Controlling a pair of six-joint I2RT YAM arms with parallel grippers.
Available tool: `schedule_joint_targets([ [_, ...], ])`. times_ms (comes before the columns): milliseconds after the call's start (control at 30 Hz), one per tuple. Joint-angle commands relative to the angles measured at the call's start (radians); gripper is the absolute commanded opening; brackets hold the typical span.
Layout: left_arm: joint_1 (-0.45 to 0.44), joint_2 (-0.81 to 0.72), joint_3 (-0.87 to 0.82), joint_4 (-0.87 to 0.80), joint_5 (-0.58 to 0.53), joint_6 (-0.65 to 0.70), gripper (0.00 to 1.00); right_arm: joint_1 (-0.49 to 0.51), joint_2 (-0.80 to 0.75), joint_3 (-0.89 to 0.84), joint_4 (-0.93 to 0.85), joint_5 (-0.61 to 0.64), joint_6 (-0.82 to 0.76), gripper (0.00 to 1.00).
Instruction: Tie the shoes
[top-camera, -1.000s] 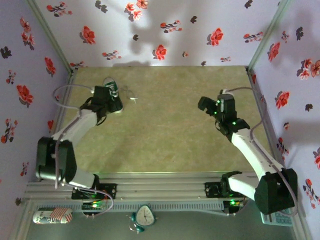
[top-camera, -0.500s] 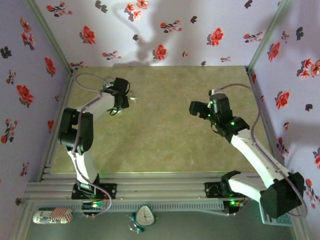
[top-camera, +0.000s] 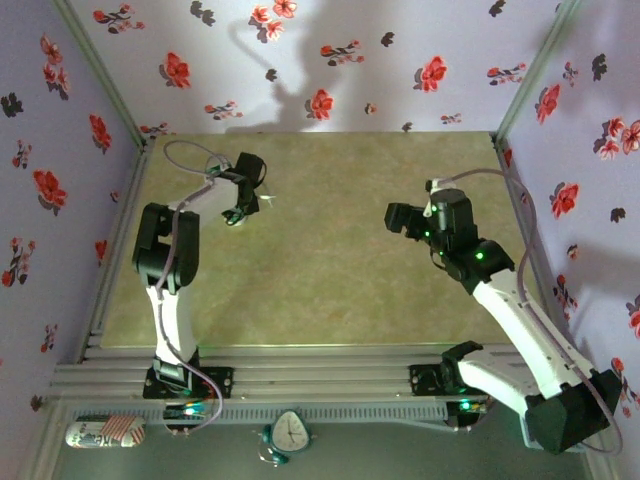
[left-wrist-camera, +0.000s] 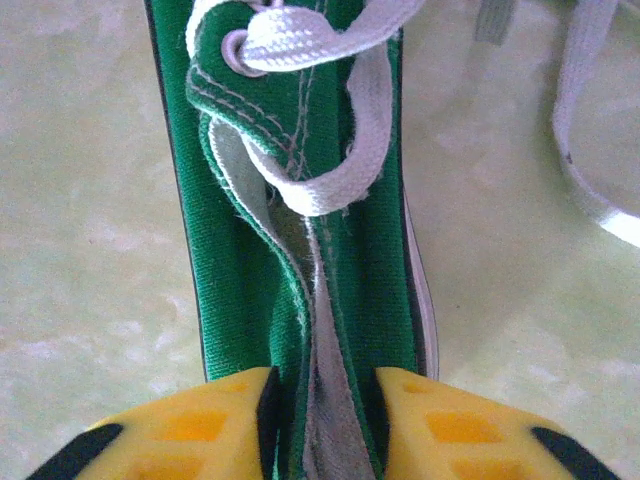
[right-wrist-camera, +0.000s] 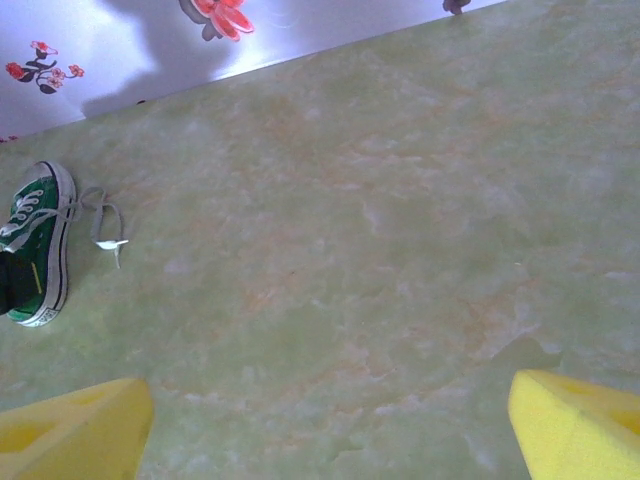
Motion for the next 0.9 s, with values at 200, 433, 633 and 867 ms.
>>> schedule_joint_targets([
  [200, 0.01, -0.051, 0.008, -0.023, -0.083, 0.124, 0.0, 0.009, -0.064, 0.017, -0.03, 0.06, -0.004, 0.91],
  [433, -0.084, -0.289, -0.015, -0.028, -0.078, 0.296, 0.0, 0.009, -0.143, -0.044, -0.011, 0.176, 0.042, 0.88],
  [633, -0.201, -0.422, 0.061, -0.094, -0.084, 0.412, 0.0, 0.007, -0.221, -0.116, 0.049, 0.187, 0.035, 0.87],
  [867, -0.387, -0.408, 0.269, -0.169, -0.084, 0.502, 0.0, 0.007, -0.269, -0.128, -0.011, 0.325, 0.077, 0.86],
])
